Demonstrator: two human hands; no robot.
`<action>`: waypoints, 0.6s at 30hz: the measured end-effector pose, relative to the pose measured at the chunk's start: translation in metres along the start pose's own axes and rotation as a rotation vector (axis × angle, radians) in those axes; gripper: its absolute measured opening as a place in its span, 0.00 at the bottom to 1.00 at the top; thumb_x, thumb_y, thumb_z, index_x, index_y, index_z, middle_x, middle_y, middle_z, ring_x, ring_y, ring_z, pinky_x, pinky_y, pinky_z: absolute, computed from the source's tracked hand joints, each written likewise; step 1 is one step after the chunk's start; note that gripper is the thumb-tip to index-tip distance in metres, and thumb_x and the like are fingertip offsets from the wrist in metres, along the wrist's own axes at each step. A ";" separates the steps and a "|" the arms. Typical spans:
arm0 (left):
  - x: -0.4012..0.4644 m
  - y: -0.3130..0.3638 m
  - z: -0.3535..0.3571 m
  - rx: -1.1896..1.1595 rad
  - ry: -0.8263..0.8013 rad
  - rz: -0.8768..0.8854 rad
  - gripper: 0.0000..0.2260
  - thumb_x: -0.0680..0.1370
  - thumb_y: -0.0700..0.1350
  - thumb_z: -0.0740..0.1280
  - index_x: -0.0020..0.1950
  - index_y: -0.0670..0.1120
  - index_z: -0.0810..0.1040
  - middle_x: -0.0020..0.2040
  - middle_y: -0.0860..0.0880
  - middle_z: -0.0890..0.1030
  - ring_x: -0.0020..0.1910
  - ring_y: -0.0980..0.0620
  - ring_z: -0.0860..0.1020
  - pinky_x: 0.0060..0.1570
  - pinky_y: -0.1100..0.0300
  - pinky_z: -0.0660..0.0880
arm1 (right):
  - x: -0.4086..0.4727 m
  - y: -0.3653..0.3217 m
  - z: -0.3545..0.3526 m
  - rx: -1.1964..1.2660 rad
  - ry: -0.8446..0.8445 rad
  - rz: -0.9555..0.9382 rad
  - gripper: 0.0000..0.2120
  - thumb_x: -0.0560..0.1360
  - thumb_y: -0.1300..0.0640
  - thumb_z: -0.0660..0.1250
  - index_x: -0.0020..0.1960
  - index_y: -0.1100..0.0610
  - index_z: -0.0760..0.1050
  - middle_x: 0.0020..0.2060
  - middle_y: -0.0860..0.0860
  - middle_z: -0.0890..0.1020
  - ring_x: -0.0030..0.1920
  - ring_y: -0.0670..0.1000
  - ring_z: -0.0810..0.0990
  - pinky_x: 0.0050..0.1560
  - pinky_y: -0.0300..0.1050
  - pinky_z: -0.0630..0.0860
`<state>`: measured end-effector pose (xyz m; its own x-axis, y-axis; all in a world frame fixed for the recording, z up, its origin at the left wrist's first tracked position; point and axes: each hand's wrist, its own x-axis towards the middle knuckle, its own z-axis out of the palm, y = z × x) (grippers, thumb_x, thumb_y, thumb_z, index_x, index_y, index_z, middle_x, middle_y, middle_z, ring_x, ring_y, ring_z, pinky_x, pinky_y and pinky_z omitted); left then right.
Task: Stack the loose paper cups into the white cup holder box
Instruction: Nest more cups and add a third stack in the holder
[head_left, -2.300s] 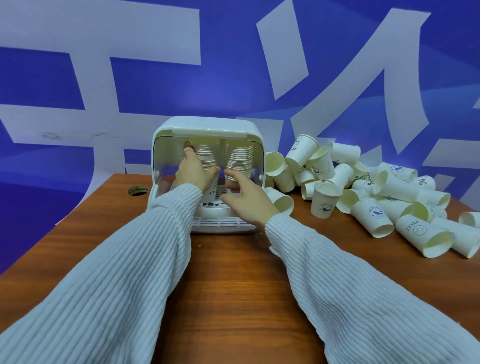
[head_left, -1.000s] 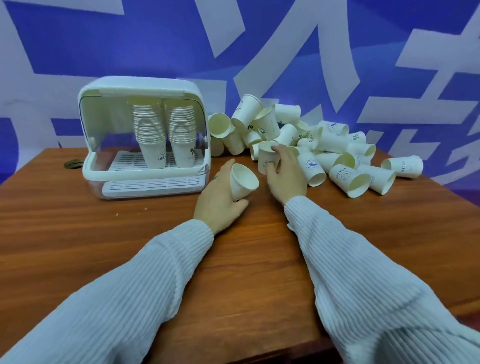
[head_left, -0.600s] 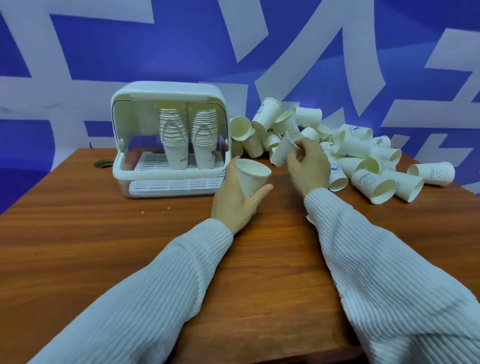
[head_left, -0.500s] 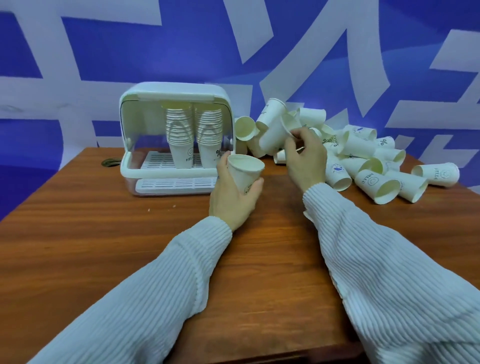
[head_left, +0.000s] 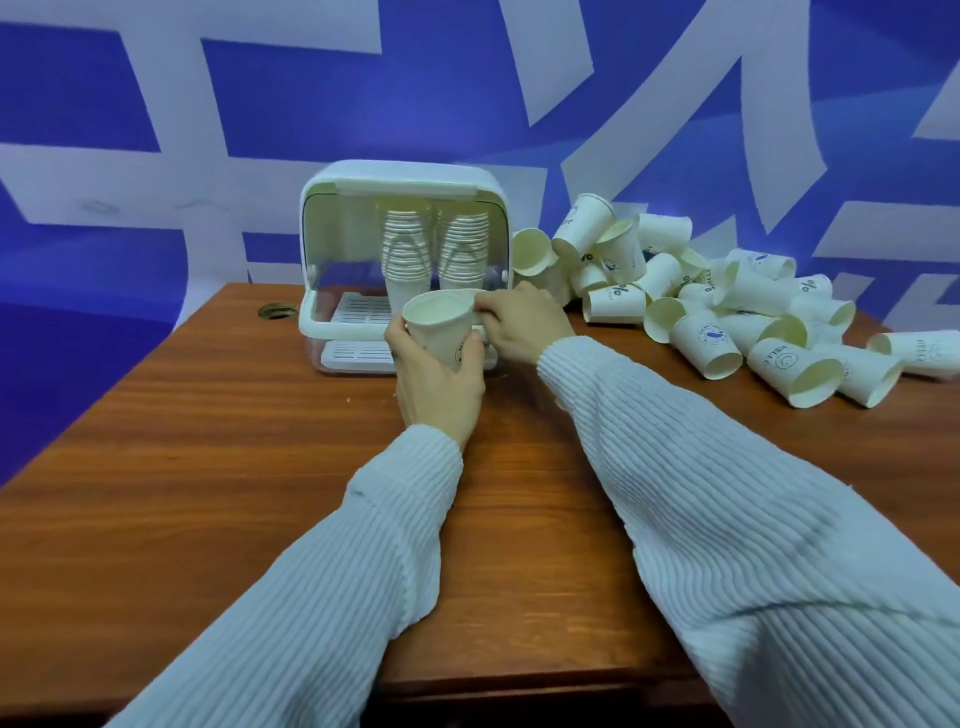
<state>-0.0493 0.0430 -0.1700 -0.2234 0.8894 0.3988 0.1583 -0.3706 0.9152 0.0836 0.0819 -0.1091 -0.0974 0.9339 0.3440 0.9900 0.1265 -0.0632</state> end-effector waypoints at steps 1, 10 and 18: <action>0.001 0.000 0.000 0.006 -0.001 0.008 0.34 0.76 0.53 0.75 0.75 0.49 0.60 0.71 0.48 0.72 0.66 0.49 0.74 0.65 0.52 0.74 | 0.001 -0.002 0.001 -0.006 -0.017 0.006 0.14 0.82 0.55 0.57 0.60 0.50 0.79 0.55 0.54 0.83 0.57 0.61 0.76 0.53 0.54 0.66; 0.047 0.023 -0.006 0.071 0.035 0.155 0.32 0.71 0.55 0.77 0.71 0.49 0.68 0.66 0.50 0.76 0.66 0.49 0.75 0.65 0.49 0.74 | -0.040 0.010 0.029 0.506 0.567 0.235 0.19 0.81 0.53 0.62 0.72 0.49 0.75 0.62 0.49 0.79 0.61 0.49 0.76 0.65 0.52 0.73; 0.092 0.033 0.017 0.265 -0.208 0.195 0.38 0.74 0.51 0.76 0.80 0.50 0.61 0.75 0.46 0.71 0.73 0.45 0.70 0.71 0.51 0.67 | -0.065 0.018 0.047 0.587 0.447 0.361 0.22 0.82 0.48 0.61 0.76 0.44 0.67 0.61 0.45 0.76 0.60 0.47 0.76 0.63 0.55 0.76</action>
<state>-0.0481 0.1171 -0.1036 0.0306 0.8544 0.5188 0.4273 -0.4803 0.7660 0.1034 0.0391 -0.1764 0.3896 0.7446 0.5420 0.7259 0.1140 -0.6783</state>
